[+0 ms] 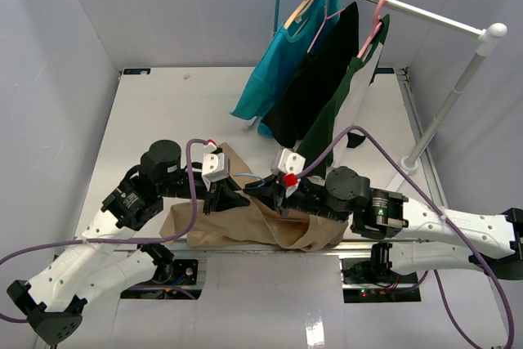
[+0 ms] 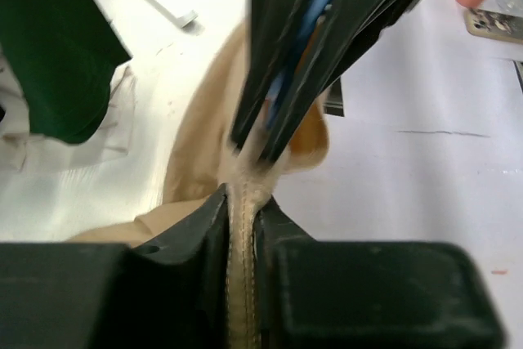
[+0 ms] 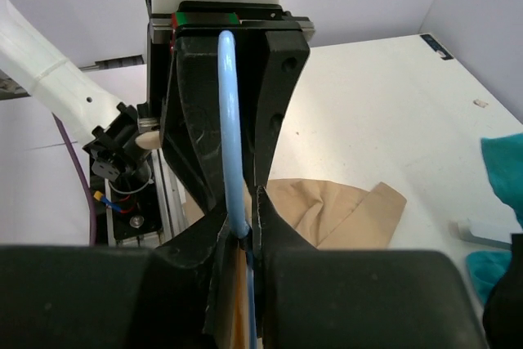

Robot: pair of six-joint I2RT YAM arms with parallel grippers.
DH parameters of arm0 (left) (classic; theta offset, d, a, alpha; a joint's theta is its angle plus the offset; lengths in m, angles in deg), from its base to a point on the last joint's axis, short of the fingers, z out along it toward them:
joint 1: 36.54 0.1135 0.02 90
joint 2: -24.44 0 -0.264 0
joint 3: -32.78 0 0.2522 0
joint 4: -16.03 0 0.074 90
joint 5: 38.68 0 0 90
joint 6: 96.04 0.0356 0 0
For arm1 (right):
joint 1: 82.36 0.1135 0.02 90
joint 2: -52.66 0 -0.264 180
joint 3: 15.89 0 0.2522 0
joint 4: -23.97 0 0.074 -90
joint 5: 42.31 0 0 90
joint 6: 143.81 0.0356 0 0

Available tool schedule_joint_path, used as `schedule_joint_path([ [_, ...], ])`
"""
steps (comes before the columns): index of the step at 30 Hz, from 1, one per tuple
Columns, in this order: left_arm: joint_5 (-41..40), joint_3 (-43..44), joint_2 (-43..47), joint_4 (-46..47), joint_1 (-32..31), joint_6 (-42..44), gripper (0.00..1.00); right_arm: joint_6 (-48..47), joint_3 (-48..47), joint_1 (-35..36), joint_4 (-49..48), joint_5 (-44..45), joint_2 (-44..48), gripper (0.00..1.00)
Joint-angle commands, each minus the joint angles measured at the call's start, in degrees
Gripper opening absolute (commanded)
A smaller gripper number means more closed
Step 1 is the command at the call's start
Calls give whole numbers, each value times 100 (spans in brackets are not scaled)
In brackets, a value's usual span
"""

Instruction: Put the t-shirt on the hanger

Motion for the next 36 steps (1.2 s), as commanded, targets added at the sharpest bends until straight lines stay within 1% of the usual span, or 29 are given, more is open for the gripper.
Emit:
schedule_joint_path([
  [1, -631, 297, 5, -238, 52, -128, 31, -46, 26, -119, 30, 531, 687, 8],
  [3, -685, 419, -37, -284, 50, -154, 35, -8, 75, -122, 172, 516, 899, 8],
  [7, -928, 638, -120, -317, 50, -186, 38, 26, 42, -121, 485, 501, 1175, 8],
  [8, -938, 642, -123, -325, 50, -189, 39, 27, 40, -122, 519, 469, 1184, 8],
  [11, -929, 721, -250, -317, 58, -216, 46, 58, -91, -122, 721, 345, 1193, 8],
  [16, -1176, 899, -281, -411, 50, -142, 50, 117, -260, -122, 1086, 379, 1177, 8],
  [20, -1811, 1439, -374, -881, 50, 57, 52, 164, -296, -116, 1248, 513, 1394, 8],
  [23, -2734, 1684, -372, -1257, 50, 136, 53, 206, -381, -119, 1432, 624, 1598, 8],
  [25, -3311, 1675, -281, -1332, 50, 114, 53, 212, -457, -121, 1507, 623, 1693, 8],
  [28, -3694, 1508, -32, -1354, 50, 109, 53, 221, -573, -122, 1586, 622, 1763, 8],
  [33, -3391, 895, 607, -1329, 50, 82, 53, 176, -886, -121, 1750, 613, 1748, 8],
  [36, -3396, 698, 814, -1340, 50, 72, 55, 159, -944, -122, 1781, 633, 1770, 8],
])
